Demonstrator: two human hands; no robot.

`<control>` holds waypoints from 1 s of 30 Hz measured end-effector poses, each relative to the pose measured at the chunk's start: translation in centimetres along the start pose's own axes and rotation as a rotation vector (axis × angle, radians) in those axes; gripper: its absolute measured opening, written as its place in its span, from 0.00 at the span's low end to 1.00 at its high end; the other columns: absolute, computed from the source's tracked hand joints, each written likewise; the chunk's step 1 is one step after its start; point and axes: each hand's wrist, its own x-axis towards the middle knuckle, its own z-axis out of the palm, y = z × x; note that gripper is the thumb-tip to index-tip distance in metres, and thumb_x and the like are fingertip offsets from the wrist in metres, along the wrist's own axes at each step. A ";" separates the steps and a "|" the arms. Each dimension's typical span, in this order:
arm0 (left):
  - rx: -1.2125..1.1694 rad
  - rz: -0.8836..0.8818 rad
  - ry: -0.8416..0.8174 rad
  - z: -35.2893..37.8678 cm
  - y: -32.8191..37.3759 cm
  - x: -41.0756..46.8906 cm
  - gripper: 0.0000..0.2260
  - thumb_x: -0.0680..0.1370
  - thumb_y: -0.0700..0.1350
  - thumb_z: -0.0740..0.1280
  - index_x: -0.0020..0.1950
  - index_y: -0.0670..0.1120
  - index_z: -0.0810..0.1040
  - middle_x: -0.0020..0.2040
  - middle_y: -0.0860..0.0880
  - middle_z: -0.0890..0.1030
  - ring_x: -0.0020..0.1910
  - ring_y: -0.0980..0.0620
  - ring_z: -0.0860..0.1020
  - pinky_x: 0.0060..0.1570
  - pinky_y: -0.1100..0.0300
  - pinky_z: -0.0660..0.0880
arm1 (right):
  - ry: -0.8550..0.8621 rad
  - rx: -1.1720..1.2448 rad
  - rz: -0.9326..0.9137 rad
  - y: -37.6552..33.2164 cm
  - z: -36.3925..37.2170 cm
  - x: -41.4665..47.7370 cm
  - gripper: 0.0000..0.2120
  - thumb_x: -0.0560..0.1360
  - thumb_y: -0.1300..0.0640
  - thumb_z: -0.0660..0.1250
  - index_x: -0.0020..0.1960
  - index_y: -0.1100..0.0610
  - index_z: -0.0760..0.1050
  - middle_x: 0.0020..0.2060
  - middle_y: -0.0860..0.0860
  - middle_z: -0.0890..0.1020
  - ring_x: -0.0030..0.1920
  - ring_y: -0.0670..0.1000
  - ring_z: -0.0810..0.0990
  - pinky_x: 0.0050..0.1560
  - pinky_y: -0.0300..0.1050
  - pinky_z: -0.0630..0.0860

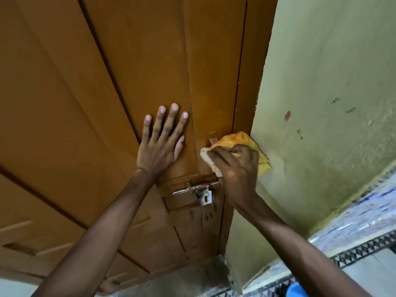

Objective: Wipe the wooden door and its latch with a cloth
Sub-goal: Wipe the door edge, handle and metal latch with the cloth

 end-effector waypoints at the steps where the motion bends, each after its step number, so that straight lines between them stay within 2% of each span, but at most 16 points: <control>1: -0.003 -0.002 -0.001 -0.1 0.0 0.0 0.28 0.86 0.55 0.55 0.84 0.49 0.51 0.83 0.45 0.40 0.81 0.44 0.40 0.79 0.44 0.42 | -0.096 -0.116 -0.114 -0.3 1.2 -0.2 0.16 0.70 0.60 0.69 0.58 0.53 0.82 0.60 0.51 0.82 0.57 0.59 0.69 0.52 0.54 0.66; 3: -0.008 -0.004 0.002 -0.1 -0.2 0.0 0.28 0.86 0.55 0.55 0.84 0.49 0.51 0.83 0.46 0.42 0.81 0.45 0.40 0.79 0.44 0.42 | -0.222 -0.285 -0.251 -0.7 2.9 -0.9 0.15 0.71 0.59 0.66 0.56 0.55 0.83 0.62 0.53 0.80 0.60 0.61 0.68 0.55 0.56 0.66; 5: -0.012 -0.002 0.005 -0.1 -0.2 -0.1 0.28 0.86 0.55 0.56 0.84 0.49 0.52 0.82 0.45 0.45 0.81 0.45 0.40 0.79 0.45 0.42 | -0.267 -0.370 -0.306 -0.8 3.2 -1.0 0.13 0.73 0.59 0.67 0.55 0.57 0.83 0.60 0.55 0.80 0.60 0.61 0.71 0.57 0.57 0.66; 7: -0.011 -0.003 0.007 -0.1 -0.2 0.0 0.27 0.86 0.55 0.56 0.83 0.49 0.53 0.82 0.45 0.48 0.81 0.45 0.39 0.79 0.45 0.42 | -0.264 -0.363 -0.310 -1.0 2.6 -0.2 0.13 0.73 0.57 0.67 0.56 0.58 0.81 0.57 0.55 0.81 0.60 0.60 0.73 0.59 0.57 0.64; 10: 0.018 -0.002 0.011 0.0 -0.1 -0.1 0.27 0.86 0.55 0.56 0.83 0.49 0.55 0.81 0.44 0.50 0.81 0.45 0.39 0.79 0.44 0.43 | -0.212 -0.303 -0.294 -1.3 1.8 1.4 0.13 0.77 0.58 0.60 0.58 0.58 0.78 0.53 0.57 0.83 0.62 0.60 0.76 0.62 0.55 0.66; 13: 0.016 -0.005 0.014 0.0 -0.1 -0.1 0.26 0.86 0.56 0.55 0.83 0.49 0.56 0.82 0.44 0.57 0.81 0.45 0.39 0.78 0.44 0.44 | -0.263 -0.416 -0.427 -1.1 3.4 1.2 0.11 0.78 0.60 0.63 0.56 0.64 0.79 0.53 0.61 0.82 0.65 0.61 0.74 0.66 0.56 0.66; 15: 0.012 -0.003 0.024 0.0 -0.2 -0.1 0.26 0.86 0.56 0.56 0.83 0.49 0.56 0.81 0.44 0.61 0.81 0.45 0.41 0.78 0.44 0.45 | -0.282 -0.491 -0.510 -0.7 4.6 0.4 0.12 0.79 0.63 0.61 0.57 0.68 0.78 0.55 0.64 0.81 0.66 0.62 0.73 0.68 0.56 0.68; 17: 0.006 0.001 0.035 -0.1 -0.3 0.0 0.27 0.86 0.56 0.56 0.83 0.49 0.56 0.81 0.45 0.59 0.81 0.45 0.42 0.78 0.44 0.46 | -0.301 -0.529 -0.558 -0.5 5.4 -0.9 0.14 0.78 0.64 0.60 0.59 0.69 0.78 0.55 0.64 0.82 0.64 0.61 0.75 0.69 0.54 0.69; 19: -0.002 0.002 0.037 -0.2 -0.3 -0.1 0.27 0.86 0.55 0.56 0.83 0.49 0.55 0.82 0.45 0.53 0.81 0.45 0.41 0.78 0.44 0.45 | -0.356 -0.542 -0.606 -1.0 6.1 -2.5 0.14 0.76 0.61 0.63 0.58 0.65 0.80 0.54 0.61 0.83 0.62 0.60 0.77 0.70 0.53 0.69; 22: 0.007 0.008 0.032 0.0 -0.2 -0.2 0.28 0.86 0.55 0.56 0.84 0.49 0.52 0.82 0.45 0.47 0.81 0.45 0.39 0.78 0.44 0.44 | -0.431 -0.511 -0.534 -2.1 6.5 -3.7 0.12 0.74 0.56 0.68 0.53 0.61 0.83 0.50 0.59 0.84 0.58 0.58 0.80 0.67 0.51 0.70; 26: -0.006 0.006 0.031 -0.2 -0.2 -0.1 0.28 0.86 0.55 0.56 0.84 0.49 0.51 0.82 0.45 0.47 0.81 0.45 0.39 0.78 0.44 0.45 | -0.345 -0.374 -0.446 -1.7 4.8 -1.3 0.08 0.75 0.61 0.65 0.48 0.62 0.82 0.46 0.59 0.85 0.57 0.58 0.80 0.66 0.51 0.68; 30: -0.016 0.005 0.026 -0.1 -0.3 -0.1 0.27 0.86 0.55 0.55 0.84 0.49 0.52 0.82 0.45 0.47 0.81 0.45 0.38 0.78 0.44 0.44 | -0.214 -0.310 -0.419 -0.3 3.8 -0.2 0.15 0.79 0.64 0.56 0.50 0.61 0.82 0.48 0.56 0.85 0.60 0.58 0.79 0.67 0.56 0.63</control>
